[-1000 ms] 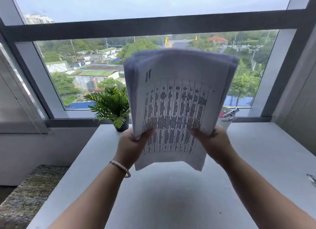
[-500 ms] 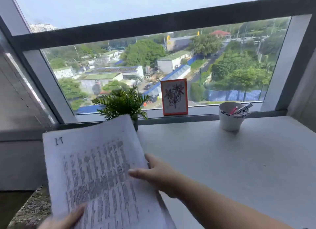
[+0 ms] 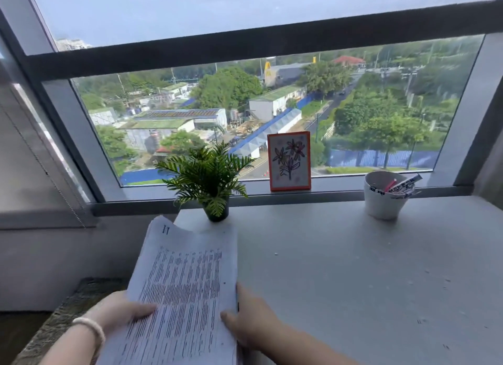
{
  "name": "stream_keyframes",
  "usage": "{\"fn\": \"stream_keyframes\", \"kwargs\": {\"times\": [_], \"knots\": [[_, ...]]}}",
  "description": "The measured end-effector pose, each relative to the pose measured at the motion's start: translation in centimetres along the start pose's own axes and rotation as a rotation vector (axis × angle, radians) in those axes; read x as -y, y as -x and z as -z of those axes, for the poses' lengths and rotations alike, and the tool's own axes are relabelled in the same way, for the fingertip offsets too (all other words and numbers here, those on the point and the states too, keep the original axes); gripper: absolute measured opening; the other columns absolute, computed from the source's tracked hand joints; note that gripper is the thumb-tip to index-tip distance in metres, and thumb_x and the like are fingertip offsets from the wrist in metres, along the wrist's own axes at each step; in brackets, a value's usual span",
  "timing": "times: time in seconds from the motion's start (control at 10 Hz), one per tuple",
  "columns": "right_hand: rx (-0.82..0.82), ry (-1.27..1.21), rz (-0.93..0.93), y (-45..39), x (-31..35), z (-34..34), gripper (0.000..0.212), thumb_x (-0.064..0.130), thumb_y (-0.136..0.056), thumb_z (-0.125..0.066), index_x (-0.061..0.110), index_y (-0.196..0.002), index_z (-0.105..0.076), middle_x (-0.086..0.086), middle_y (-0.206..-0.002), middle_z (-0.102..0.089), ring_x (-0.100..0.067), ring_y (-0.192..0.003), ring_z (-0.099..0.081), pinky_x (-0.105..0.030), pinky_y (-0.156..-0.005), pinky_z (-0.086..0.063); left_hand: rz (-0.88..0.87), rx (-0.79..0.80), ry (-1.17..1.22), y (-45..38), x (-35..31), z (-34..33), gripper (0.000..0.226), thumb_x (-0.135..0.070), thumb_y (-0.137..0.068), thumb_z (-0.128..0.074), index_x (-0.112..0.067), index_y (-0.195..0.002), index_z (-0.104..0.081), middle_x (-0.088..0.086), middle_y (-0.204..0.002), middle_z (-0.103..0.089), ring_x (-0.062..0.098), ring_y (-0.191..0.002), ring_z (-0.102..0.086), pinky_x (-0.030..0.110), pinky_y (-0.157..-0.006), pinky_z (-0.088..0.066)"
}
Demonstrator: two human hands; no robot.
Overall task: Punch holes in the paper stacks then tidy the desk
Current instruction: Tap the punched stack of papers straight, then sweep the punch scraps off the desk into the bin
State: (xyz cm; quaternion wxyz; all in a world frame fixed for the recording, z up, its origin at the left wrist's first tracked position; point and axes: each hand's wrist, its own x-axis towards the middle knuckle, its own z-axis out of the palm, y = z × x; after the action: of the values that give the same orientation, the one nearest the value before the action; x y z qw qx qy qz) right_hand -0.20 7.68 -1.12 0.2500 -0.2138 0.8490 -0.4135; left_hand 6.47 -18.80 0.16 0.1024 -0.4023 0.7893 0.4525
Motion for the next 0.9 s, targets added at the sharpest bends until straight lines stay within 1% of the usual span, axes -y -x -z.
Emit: {"fn": "stream_keyframes", "kwargs": {"times": [0.1, 0.2, 0.3, 0.4, 0.5, 0.6, 0.7, 0.8, 0.9], "knots": [[-0.062, 0.024, -0.011, -0.1, -1.2, 1.7, 0.051, 0.029, -0.091, -0.053, 0.023, -0.139, -0.038, -0.002, -0.133, -0.057, -0.02, -0.119, -0.055, -0.021, -0.091, -0.04, -0.057, -0.006, -0.133, -1.7, -3.2, -1.6, 0.031, -0.023, -0.064, -0.086, -0.009, -0.089, -0.073, 0.004, -0.082, -0.074, 0.022, -0.081, -0.07, 0.035, -0.084, -0.054], [-0.09, 0.038, -0.014, -0.1, -2.1, 2.6, 0.05, 0.03, -0.09, -0.054, 0.025, -0.138, -0.039, 0.0, -0.129, -0.059, -0.017, -0.11, -0.057, -0.02, -0.084, -0.041, -0.06, -0.076, -0.186, -1.6, -4.1, -2.9, 0.044, -0.024, -0.06, -0.088, -0.009, -0.096, -0.068, 0.003, -0.085, -0.071, 0.02, -0.081, -0.066, 0.03, -0.079, -0.052], [-0.087, -0.001, -0.011, -0.6, -2.8, 2.3, 0.05, 0.034, -0.087, -0.056, 0.026, -0.135, -0.042, 0.004, -0.127, -0.06, -0.015, -0.111, -0.058, -0.023, -0.093, -0.044, -0.023, -0.1, -0.141, -1.0, -4.7, -2.9, 0.061, -0.024, -0.058, -0.089, -0.005, -0.109, -0.062, 0.003, -0.088, -0.068, 0.019, -0.08, -0.065, 0.03, -0.069, -0.05], [-0.06, 0.017, -0.007, -0.9, -2.7, 2.5, 0.052, 0.037, -0.086, -0.057, 0.027, -0.134, -0.042, 0.005, -0.128, -0.059, -0.014, -0.115, -0.057, -0.023, -0.095, -0.044, -0.019, -0.261, -0.403, 1.0, -6.1, -3.7, 0.108, -0.043, -0.061, -0.084, -0.01, -0.144, -0.024, 0.008, -0.126, -0.048, 0.025, -0.111, -0.053, 0.037, -0.088, -0.047], [-0.044, -0.009, 0.054, -1.3, -2.7, 2.7, 0.056, 0.031, -0.086, -0.057, 0.033, -0.139, -0.037, 0.01, -0.112, -0.061, -0.01, -0.1, -0.058, -0.011, -0.077, -0.042, -0.318, -0.473, -0.699, 3.6, -9.5, -7.8, 0.097, -0.056, -0.075, -0.066, -0.022, -0.148, -0.012, 0.005, -0.147, -0.025, 0.025, -0.133, -0.035, 0.038, -0.108, -0.032], [-0.076, 0.064, 0.104, -1.0, -1.9, 2.3, 0.054, 0.035, -0.087, -0.056, 0.029, -0.137, -0.037, 0.011, -0.1, -0.059, -0.009, -0.09, -0.056, -0.017, -0.067, -0.037, -0.721, -0.333, -0.553, 4.2, -12.6, -13.2, 0.064, -0.039, -0.091, -0.053, -0.021, -0.147, -0.025, -0.001, -0.149, -0.025, 0.018, -0.137, -0.03, 0.029, -0.112, -0.023], [-0.104, 0.15, 0.106, -1.2, -3.1, 2.4, 0.043, 0.036, -0.09, -0.054, 0.02, -0.131, -0.049, 0.012, -0.093, -0.058, -0.005, -0.074, -0.045, -0.017, -0.059, -0.033, -0.876, -0.118, -0.396, 3.4, -15.2, -17.5, 0.051, -0.031, -0.097, -0.049, -0.016, -0.143, -0.036, 0.001, -0.149, -0.03, 0.011, -0.138, -0.028, 0.016, -0.11, -0.015], [-0.115, 0.333, 0.13, 0.0, -4.8, 4.6, 0.043, 0.047, -0.09, -0.053, 0.024, -0.127, -0.054, 0.004, -0.115, -0.063, -0.012, -0.098, -0.058, -0.024, -0.072, -0.039, -0.756, 0.018, -0.418, 1.3, -16.6, -20.7, 0.057, -0.04, -0.099, -0.041, -0.012, -0.148, -0.028, 0.007, -0.156, -0.018, 0.016, -0.145, -0.016, 0.022, -0.114, -0.011], [-0.23, 0.529, 0.34, 1.4, -9.2, 8.0, 0.031, 0.05, -0.09, -0.038, 0.04, -0.096, -0.066, 0.024, -0.078, -0.065, 0.017, -0.068, -0.053, 0.001, -0.069, -0.033, -0.614, -0.035, -0.514, -1.8, -17.7, -22.5, 0.069, -0.051, -0.098, -0.033, -0.012, -0.152, -0.013, 0.012, -0.159, -0.001, 0.024, -0.147, 0.003, 0.035, -0.118, -0.002]]}}
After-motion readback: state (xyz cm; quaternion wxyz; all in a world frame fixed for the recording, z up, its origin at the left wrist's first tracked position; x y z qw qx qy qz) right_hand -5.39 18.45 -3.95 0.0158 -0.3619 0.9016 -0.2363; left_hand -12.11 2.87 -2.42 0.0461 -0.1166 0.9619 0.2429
